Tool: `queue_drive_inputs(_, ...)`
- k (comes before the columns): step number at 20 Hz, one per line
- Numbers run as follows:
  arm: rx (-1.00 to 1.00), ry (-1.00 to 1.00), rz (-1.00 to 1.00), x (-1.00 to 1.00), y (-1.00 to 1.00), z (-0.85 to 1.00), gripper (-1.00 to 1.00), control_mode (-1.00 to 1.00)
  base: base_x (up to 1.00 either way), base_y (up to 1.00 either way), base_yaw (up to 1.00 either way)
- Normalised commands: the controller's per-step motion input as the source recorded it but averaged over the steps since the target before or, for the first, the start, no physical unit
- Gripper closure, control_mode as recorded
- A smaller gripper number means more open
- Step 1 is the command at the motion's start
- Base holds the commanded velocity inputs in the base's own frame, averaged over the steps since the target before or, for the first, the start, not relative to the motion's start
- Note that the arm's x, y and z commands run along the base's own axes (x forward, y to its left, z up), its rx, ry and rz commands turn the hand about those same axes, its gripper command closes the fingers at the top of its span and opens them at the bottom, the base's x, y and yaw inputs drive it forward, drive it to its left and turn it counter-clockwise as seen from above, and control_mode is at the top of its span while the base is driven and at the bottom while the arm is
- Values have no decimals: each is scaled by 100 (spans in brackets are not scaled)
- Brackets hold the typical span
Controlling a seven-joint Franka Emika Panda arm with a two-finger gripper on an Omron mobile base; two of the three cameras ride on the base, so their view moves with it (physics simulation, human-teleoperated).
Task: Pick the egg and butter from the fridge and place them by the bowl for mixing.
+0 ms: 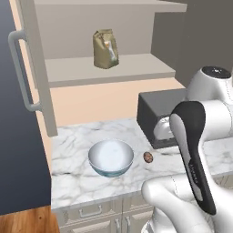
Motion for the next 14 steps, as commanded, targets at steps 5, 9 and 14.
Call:
queue_drive_inputs(5, 0, 0, 0, -4, 0, 28, -100, -100, 0, 0, 0)
queue_drive_inputs(9, 0, 0, 0, -3, 0, 19, -100, -100, 0, 0, 0)
queue_drive_inputs(14, 0, 0, 0, 0, 0, 0, -100, 100, -80, 0, -7)
